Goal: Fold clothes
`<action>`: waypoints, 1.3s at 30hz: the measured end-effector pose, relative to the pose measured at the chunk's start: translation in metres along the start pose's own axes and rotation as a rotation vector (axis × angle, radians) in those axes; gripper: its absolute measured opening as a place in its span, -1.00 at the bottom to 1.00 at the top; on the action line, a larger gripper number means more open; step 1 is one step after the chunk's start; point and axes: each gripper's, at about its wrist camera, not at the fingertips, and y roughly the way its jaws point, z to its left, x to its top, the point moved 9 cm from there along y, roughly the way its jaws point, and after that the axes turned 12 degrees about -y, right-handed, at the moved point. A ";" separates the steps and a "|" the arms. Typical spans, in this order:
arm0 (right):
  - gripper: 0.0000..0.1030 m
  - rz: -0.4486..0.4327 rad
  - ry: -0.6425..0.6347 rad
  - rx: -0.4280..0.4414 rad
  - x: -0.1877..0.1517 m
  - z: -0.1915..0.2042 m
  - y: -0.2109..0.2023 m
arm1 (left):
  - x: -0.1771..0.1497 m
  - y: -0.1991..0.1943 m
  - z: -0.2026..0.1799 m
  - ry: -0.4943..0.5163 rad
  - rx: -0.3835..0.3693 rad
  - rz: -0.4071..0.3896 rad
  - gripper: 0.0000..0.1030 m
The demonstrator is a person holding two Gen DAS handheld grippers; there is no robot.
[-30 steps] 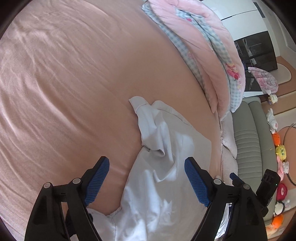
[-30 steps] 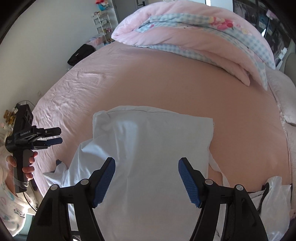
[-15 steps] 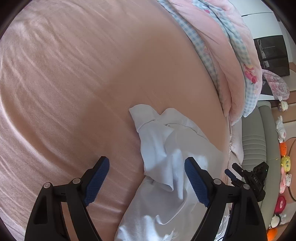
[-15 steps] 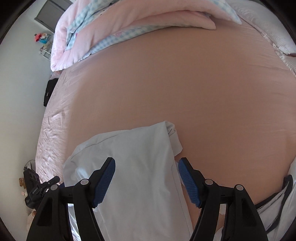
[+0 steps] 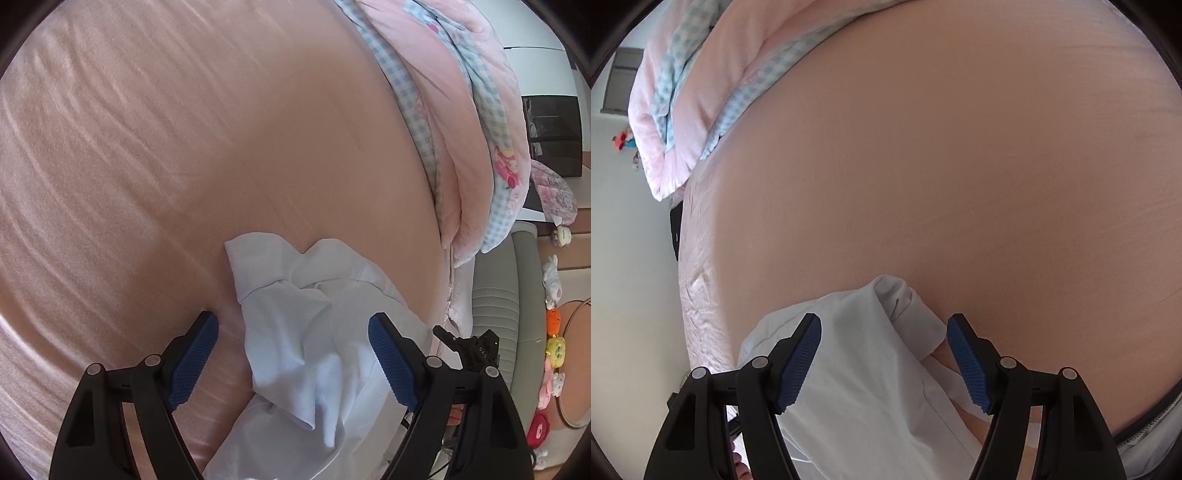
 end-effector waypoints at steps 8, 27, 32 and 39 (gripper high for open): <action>0.41 0.022 0.099 0.124 0.003 -0.001 0.015 | 0.012 0.016 -0.014 -0.046 -0.028 0.091 0.62; 0.24 0.029 0.391 0.375 0.004 0.008 0.037 | 0.014 0.019 -0.011 -0.282 -0.057 0.044 0.69; 0.13 0.020 0.451 0.430 0.002 0.010 0.053 | 0.004 0.033 -0.011 -0.366 -0.202 0.097 0.56; -0.47 0.033 0.423 0.379 -0.003 0.004 0.053 | 0.006 0.029 -0.004 -0.265 -0.025 0.050 -0.54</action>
